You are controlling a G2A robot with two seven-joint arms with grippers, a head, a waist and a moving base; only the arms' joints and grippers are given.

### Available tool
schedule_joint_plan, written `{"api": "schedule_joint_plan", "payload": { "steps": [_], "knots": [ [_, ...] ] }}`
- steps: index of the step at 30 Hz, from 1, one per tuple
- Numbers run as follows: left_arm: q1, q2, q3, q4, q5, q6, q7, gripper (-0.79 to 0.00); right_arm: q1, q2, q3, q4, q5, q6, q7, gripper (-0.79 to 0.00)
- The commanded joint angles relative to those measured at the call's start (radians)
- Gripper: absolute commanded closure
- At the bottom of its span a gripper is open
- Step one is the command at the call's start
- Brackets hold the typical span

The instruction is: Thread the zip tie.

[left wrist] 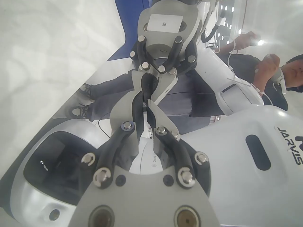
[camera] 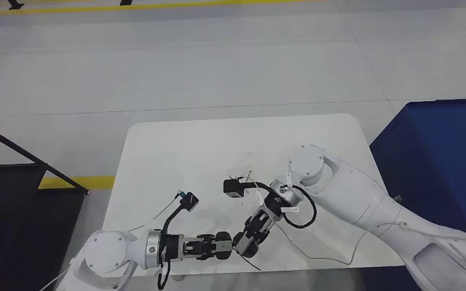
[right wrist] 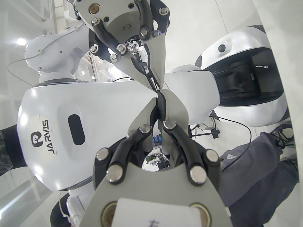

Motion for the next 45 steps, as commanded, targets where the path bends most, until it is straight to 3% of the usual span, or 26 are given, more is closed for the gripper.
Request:
{"api": "schedule_joint_plan", "payload": {
  "steps": [1, 2, 6, 12, 15, 19, 23, 31, 36, 37, 38, 39, 40, 42, 45],
  "knots": [
    [0.001, 0.002, -0.005, 0.001, -0.007, -0.003, 0.001, 0.000, -0.004, 0.001, 0.013, 0.012, 0.028, -0.004, 0.000, -0.311],
    [0.000, 0.003, -0.011, 0.001, -0.012, -0.006, 0.004, 0.000, -0.005, 0.003, 0.020, 0.019, 0.038, -0.006, 0.000, -0.785],
    [0.004, 0.007, -0.026, 0.014, -0.137, 0.003, -0.067, 0.000, -0.019, 0.017, 0.033, 0.022, 0.113, -0.005, 0.000, -0.785],
    [0.004, 0.007, -0.026, 0.014, -0.137, 0.003, -0.067, 0.000, -0.019, 0.017, 0.033, 0.022, 0.113, -0.005, 0.000, -0.785],
    [0.009, 0.003, -0.060, 0.011, -0.190, -0.004, 0.070, 0.000, -0.060, 0.024, 0.075, -0.013, 0.131, -0.068, -0.098, -0.785],
    [0.054, 0.000, -0.115, -0.033, -0.124, -0.048, 0.294, 0.000, -0.133, 0.044, 0.163, 0.011, 0.256, -0.178, -0.052, -0.785],
    [0.113, -0.002, -0.121, -0.097, -0.020, -0.070, 0.423, 0.000, -0.202, 0.058, 0.235, 0.031, 0.348, -0.251, -0.048, -0.785],
    [0.123, -0.003, -0.099, -0.106, -0.041, -0.046, 0.413, 0.000, -0.229, 0.061, 0.264, 0.036, 0.375, -0.270, -0.089, -0.785],
    [0.115, -0.002, -0.056, -0.121, 0.139, 0.003, 0.461, 0.000, -0.248, 0.050, 0.255, 0.009, 0.339, -0.239, -0.115, -0.785],
    [0.113, -0.002, -0.047, -0.125, 0.152, 0.018, 0.468, 0.000, -0.248, 0.048, 0.257, 0.006, 0.335, -0.240, -0.117, -0.754],
    [0.111, -0.003, -0.040, -0.131, 0.166, 0.030, 0.476, 0.000, -0.245, 0.047, 0.261, 0.006, 0.314, -0.247, -0.128, -0.603],
    [0.109, -0.002, -0.036, -0.136, 0.194, 0.042, 0.481, 0.000, -0.245, 0.046, 0.265, 0.003, 0.295, -0.254, -0.144, -0.529],
    [0.110, -0.002, -0.031, -0.141, 0.215, 0.055, 0.490, 0.000, -0.247, 0.045, 0.269, 0.002, 0.287, -0.258, -0.157, -0.391],
    [0.113, -0.002, -0.022, -0.154, 0.237, 0.074, 0.501, 0.000, -0.246, 0.044, 0.279, 0.008, 0.248, -0.258, -0.188, -0.332],
    [0.118, -0.002, -0.023, -0.171, 0.244, 0.093, 0.509, 0.000, -0.243, 0.043, 0.280, 0.007, 0.161, -0.243, -0.229, -0.342]
  ]
}}
